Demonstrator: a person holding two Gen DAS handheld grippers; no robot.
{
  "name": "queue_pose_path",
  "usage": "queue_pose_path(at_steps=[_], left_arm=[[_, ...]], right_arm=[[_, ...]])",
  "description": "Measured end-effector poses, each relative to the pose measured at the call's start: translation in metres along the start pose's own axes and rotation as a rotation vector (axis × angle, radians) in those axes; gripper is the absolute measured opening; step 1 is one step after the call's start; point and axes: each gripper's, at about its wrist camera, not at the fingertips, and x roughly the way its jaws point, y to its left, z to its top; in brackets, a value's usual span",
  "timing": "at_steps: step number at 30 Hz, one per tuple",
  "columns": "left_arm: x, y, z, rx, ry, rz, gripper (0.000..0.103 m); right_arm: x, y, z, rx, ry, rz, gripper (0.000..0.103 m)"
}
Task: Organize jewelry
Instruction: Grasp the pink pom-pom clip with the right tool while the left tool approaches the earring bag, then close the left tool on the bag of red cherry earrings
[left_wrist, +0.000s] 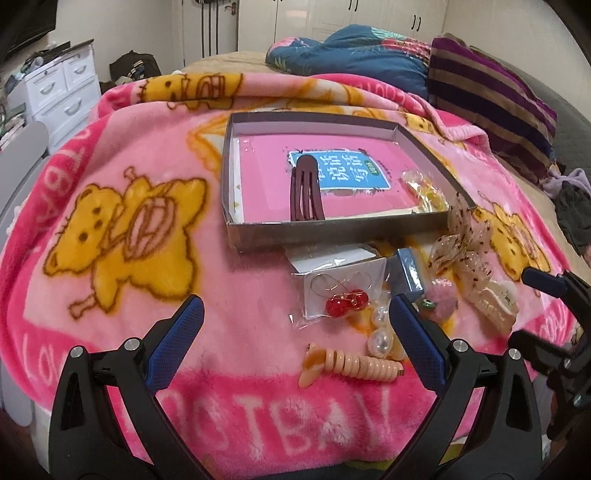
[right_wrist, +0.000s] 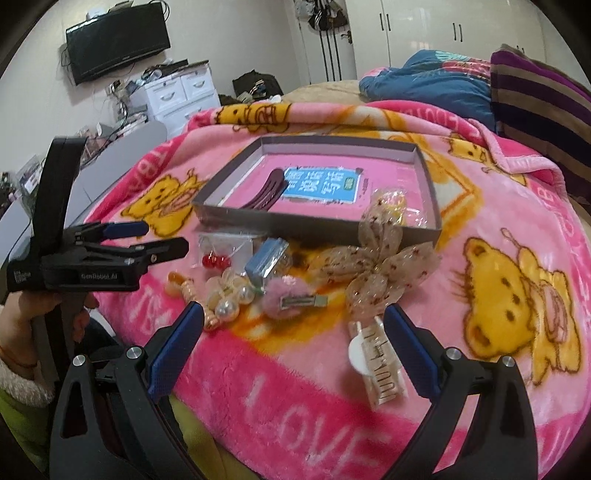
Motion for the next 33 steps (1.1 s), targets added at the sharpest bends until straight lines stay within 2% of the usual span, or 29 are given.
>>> queue_pose_path(at_steps=[5, 15, 19, 26, 27, 31, 32, 33], left_arm=[[0.01, 0.005, -0.003, -0.024, 0.025, -0.027, 0.094], [0.03, 0.013, -0.004, -0.098, 0.067, -0.143, 0.094], [0.039, 0.013, -0.003, -0.133, 0.088, -0.19, 0.094], [0.053, 0.008, 0.004, -0.145, 0.117, -0.225, 0.093], [0.055, 0.007, 0.005, -0.144, 0.12, -0.227, 0.092], [0.066, -0.003, 0.01, -0.125, 0.143, -0.222, 0.09], [0.067, -0.004, 0.01, -0.119, 0.144, -0.219, 0.088], [0.068, -0.006, 0.011, -0.113, 0.144, -0.214, 0.082]], right_arm=[[0.011, 0.005, -0.005, -0.031, 0.024, 0.008, 0.097], [0.049, 0.011, -0.008, -0.082, 0.095, 0.012, 0.068], [0.061, 0.011, -0.003, -0.108, 0.094, -0.01, 0.064], [0.077, 0.009, 0.001, -0.137, 0.1, -0.027, 0.048], [0.077, 0.009, 0.001, -0.135, 0.097, -0.026, 0.037], [0.071, -0.003, 0.001, -0.097, 0.073, -0.009, 0.028], [0.069, -0.005, 0.001, -0.084, 0.068, -0.004, 0.027], [0.067, -0.008, 0.002, -0.073, 0.062, -0.001, 0.026]])
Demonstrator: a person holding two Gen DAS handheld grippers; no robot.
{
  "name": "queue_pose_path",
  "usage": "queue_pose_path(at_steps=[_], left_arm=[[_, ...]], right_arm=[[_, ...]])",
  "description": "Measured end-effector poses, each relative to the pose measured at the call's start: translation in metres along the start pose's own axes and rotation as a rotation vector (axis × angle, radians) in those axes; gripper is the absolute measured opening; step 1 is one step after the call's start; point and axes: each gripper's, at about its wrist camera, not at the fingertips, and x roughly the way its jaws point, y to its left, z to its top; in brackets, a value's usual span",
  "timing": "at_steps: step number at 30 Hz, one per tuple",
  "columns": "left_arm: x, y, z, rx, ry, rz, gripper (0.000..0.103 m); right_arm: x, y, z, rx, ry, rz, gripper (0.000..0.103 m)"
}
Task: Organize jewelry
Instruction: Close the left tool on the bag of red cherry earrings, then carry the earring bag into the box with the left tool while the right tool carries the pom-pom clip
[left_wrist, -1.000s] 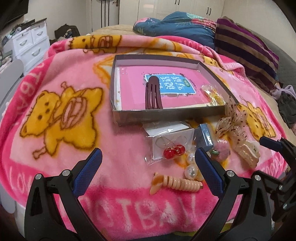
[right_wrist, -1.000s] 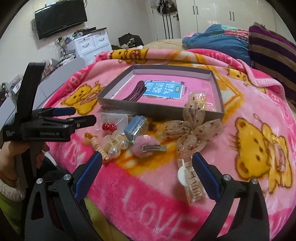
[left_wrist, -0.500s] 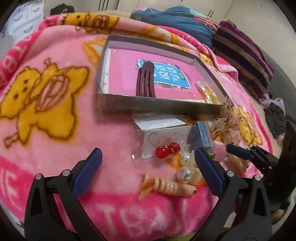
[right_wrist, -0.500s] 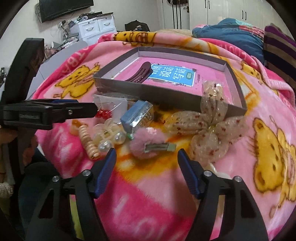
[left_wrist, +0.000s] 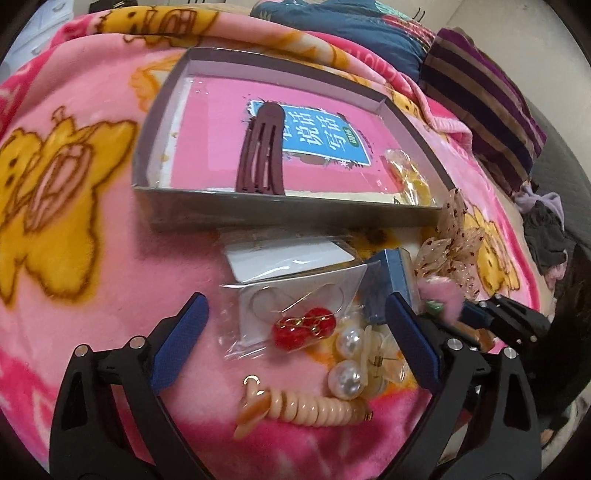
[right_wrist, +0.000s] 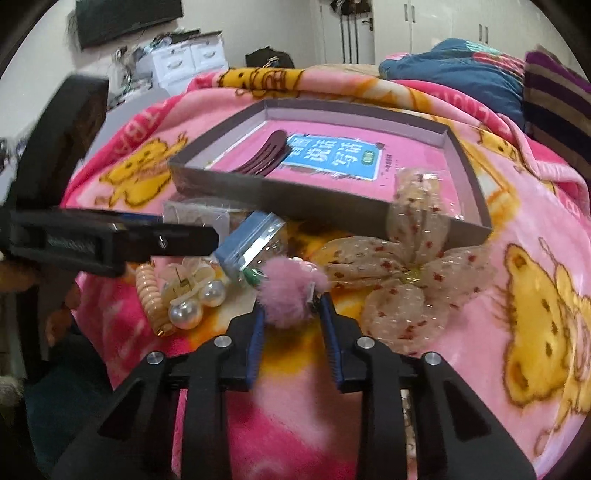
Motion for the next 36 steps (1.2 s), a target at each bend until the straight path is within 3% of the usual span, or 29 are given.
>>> queue_pose_path(at_steps=[6, 9, 23, 36], left_arm=[[0.003, -0.003, 0.002, 0.021, -0.002, 0.025, 0.049], [0.0, -0.003, 0.001, 0.022, -0.009, 0.009, 0.044], [-0.033, -0.009, -0.014, 0.047, -0.078, -0.068, 0.039], [-0.07, 0.0, -0.013, 0.036, -0.17, -0.013, 0.04]], right_arm=[[-0.013, -0.015, 0.0, 0.06, -0.032, 0.019, 0.026], [-0.021, -0.02, 0.0, 0.087, -0.052, 0.026, 0.026], [-0.043, -0.03, 0.001, 0.155, -0.091, 0.061, 0.026], [-0.061, -0.018, 0.007, 0.126, -0.108, 0.069, 0.026]])
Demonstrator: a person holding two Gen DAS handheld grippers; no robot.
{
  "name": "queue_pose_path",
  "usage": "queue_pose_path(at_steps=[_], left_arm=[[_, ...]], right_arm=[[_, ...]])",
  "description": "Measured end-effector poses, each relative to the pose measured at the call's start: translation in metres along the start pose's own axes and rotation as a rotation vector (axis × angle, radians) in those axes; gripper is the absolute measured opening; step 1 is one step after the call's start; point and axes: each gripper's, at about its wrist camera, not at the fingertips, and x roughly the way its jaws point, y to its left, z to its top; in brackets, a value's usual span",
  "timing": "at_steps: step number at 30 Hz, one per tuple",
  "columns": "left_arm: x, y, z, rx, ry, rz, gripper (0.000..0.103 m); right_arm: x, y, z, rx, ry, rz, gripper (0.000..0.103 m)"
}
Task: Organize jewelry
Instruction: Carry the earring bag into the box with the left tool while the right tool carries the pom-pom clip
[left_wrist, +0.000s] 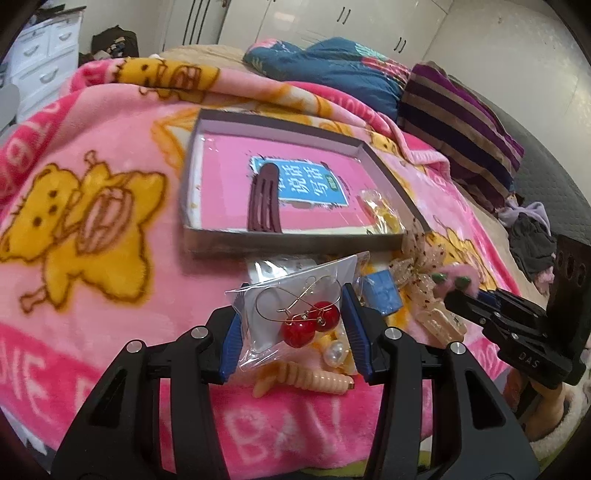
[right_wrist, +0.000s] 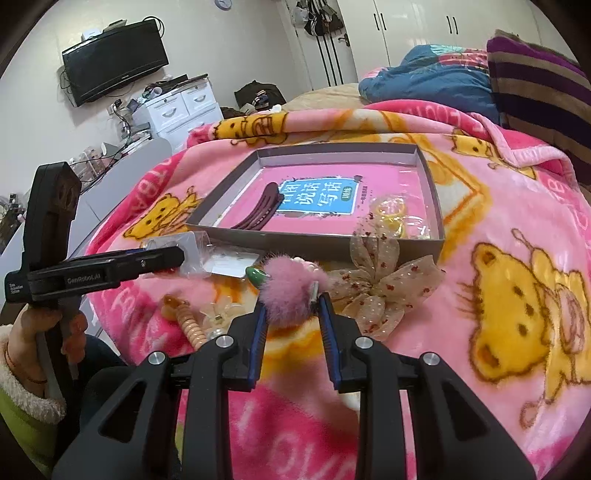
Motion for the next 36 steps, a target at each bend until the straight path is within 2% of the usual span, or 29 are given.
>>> queue_pose_path(at_steps=[6, 18, 25, 36], left_arm=[[-0.015, 0.01, 0.006, -0.006, -0.049, 0.044, 0.04], [-0.024, 0.026, 0.02, -0.054, -0.092, 0.047, 0.04], [-0.022, 0.028, 0.038, -0.073, -0.121, 0.047, 0.04], [-0.013, 0.024, 0.063, -0.073, -0.134, 0.041, 0.04]], right_arm=[[-0.004, 0.01, 0.006, -0.016, -0.016, 0.017, 0.026], [0.003, 0.019, 0.027, -0.023, -0.044, 0.039, 0.026], [0.009, 0.019, 0.041, -0.022, -0.064, 0.044, 0.026], [0.006, 0.012, 0.067, -0.028, -0.112, 0.022, 0.026]])
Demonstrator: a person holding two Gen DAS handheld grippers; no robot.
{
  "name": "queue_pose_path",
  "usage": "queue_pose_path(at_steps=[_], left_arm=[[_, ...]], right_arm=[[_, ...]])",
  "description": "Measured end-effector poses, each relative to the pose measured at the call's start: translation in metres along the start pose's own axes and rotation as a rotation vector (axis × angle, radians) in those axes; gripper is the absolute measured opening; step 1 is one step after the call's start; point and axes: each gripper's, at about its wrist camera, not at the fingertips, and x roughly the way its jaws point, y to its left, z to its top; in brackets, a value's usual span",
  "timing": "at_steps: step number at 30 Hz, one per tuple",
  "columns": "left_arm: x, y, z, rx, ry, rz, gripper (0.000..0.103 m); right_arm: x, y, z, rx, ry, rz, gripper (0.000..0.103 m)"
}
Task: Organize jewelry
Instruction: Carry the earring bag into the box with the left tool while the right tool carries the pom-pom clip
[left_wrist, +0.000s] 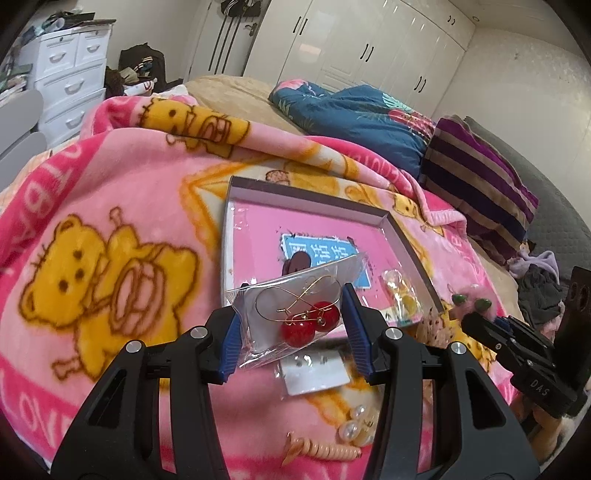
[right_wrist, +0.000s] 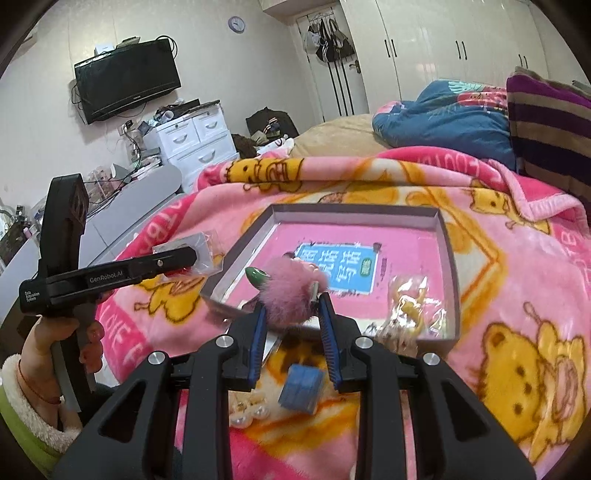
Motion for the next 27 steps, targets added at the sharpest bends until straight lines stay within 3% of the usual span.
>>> queue_pose_path(at_steps=[19, 27], left_arm=[[0.048, -0.04, 0.022, 0.057, 0.037, -0.048, 0.04], [0.077, -0.051, 0.013, 0.092, 0.089, -0.05, 0.04]], right_arm=[[-0.002, -0.057, 0.021, 0.074, -0.03, -0.125, 0.026], [0.013, -0.081, 0.019, 0.124, 0.008, -0.153, 0.026]])
